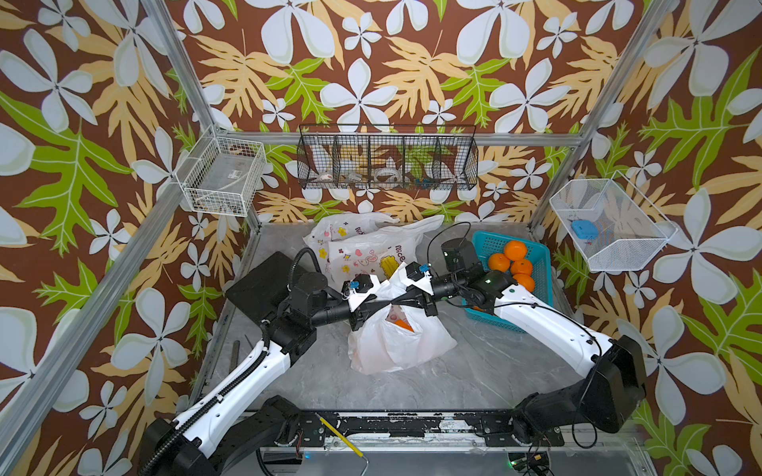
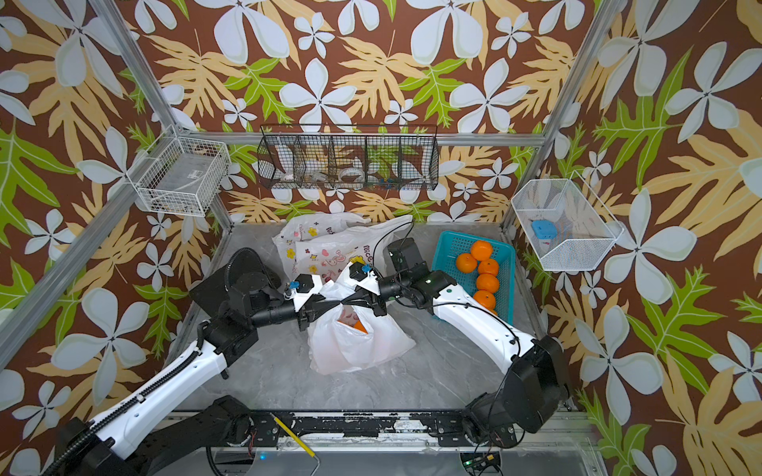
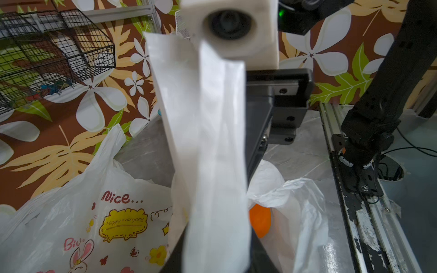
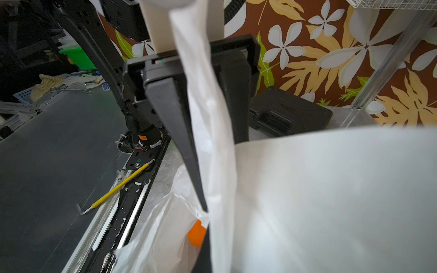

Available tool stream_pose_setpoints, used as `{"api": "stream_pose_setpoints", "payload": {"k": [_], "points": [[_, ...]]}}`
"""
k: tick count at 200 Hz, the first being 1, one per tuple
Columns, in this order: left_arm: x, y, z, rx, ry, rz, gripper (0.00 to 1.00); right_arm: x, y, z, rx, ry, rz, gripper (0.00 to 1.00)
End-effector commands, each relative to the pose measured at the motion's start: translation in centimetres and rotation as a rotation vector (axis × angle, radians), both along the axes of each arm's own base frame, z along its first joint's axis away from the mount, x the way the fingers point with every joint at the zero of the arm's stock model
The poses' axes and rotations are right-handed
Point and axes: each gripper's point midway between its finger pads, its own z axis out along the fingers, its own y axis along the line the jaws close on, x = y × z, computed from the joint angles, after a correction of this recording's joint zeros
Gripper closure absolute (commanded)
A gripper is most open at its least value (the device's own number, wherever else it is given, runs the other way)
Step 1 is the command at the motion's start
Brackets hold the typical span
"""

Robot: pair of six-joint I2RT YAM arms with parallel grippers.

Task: Place the oranges into plastic bags & tie knots
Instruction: Tie the plastic bag at the center of the board.

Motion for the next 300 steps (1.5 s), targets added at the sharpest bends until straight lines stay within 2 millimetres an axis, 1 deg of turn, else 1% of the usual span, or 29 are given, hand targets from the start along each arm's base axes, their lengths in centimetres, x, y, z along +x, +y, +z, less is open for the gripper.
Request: {"api": "stream_pose_setpoints", "payload": {"k": [1,19,46,58,71,84,98,118,137,154,182,202,215,232,243,254,261,268,273,280,288,293,300], "points": [[-0.6,-0.6,1.4,-0.055,-0.019,-0.054,0.61,-0.1,0.0,0.1,0.0,-0.007,0.0,1.0],[-0.7,-0.8,2.2,-0.083,-0.033,-0.077,0.57,0.0,0.0,0.1,-0.001,-0.01,-0.002,1.0],[-0.9,-1.0,2.8,-0.093,-0.048,-0.094,0.53,0.0,0.0,0.1,-0.002,-0.012,-0.005,1.0],[-0.9,-1.0,3.0,-0.105,-0.053,-0.095,0.53,-0.1,-0.1,0.1,0.0,-0.014,-0.004,1.0],[-0.8,-1.1,3.3,-0.112,-0.055,-0.097,0.59,-0.1,-0.1,0.1,0.002,-0.017,-0.002,1.0],[-0.6,-1.2,3.3,-0.116,-0.048,-0.095,0.63,-0.1,-0.1,0.1,0.001,-0.016,-0.003,1.0],[-0.3,-1.3,3.3,-0.116,-0.043,-0.089,0.73,-0.3,-0.1,0.3,0.004,-0.019,0.0,1.0],[0.0,-1.2,3.0,-0.107,-0.038,-0.073,0.88,-0.3,-0.5,0.2,-0.014,-0.029,-0.015,0.9],[0.1,-1.0,2.7,-0.099,-0.042,-0.06,1.0,-0.2,-1.5,1.0,-0.001,-0.047,-0.037,0.76],[0.1,-0.9,2.6,-0.094,-0.043,-0.051,1.0,0.1,-2.9,1.6,0.015,-0.058,-0.071,0.63],[-0.1,-0.8,2.6,-0.094,-0.045,-0.052,1.0,0.8,-5.1,3.5,0.062,-0.076,-0.11,0.45],[-0.2,-0.8,2.5,-0.091,-0.048,-0.056,1.0,1.1,-5.1,5.5,0.092,-0.113,-0.11,0.33],[-0.2,-0.8,2.4,-0.088,-0.05,-0.053,1.0,1.3,-4.8,6.8,0.111,-0.128,-0.095,0.3],[-0.2,-0.7,2.4,-0.086,-0.053,-0.05,1.0,1.5,-4.5,8.3,0.142,-0.137,-0.073,0.28],[-0.2,-0.7,2.4,-0.086,-0.052,-0.05,1.0,1.5,-3.9,8.7,0.161,-0.132,-0.052,0.28],[-0.2,-0.7,2.4,-0.087,-0.053,-0.049,1.0,1.4,-3.3,8.6,0.158,-0.129,-0.038,0.29],[-0.2,-0.7,2.4,-0.087,-0.052,-0.049,1.0,1.4,-2.9,8.5,0.153,-0.126,-0.028,0.31],[-0.2,-0.7,2.4,-0.086,-0.052,-0.048,1.0,1.3,-2.7,8.3,0.149,-0.121,-0.018,0.36],[-0.2,-0.7,2.3,-0.086,-0.052,-0.048,1.0,1.2,-2.5,8.2,0.149,-0.115,-0.009,0.42],[-0.2,-0.7,2.3,-0.085,-0.05,-0.046,1.0,1.2,-2.4,8.2,0.149,-0.105,-0.003,0.52],[-0.2,-0.6,2.2,-0.086,-0.05,-0.042,1.0,1.2,-2.4,8.1,0.146,-0.097,0.001,0.7],[-0.2,-0.6,2.2,-0.085,-0.049,-0.038,1.0,1.3,-2.4,8.1,0.141,-0.096,-0.003,0.8],[-0.1,-0.5,2.1,-0.084,-0.049,-0.033,0.95,1.2,-2.5,8.3,0.139,-0.104,-0.006,0.9]]}}
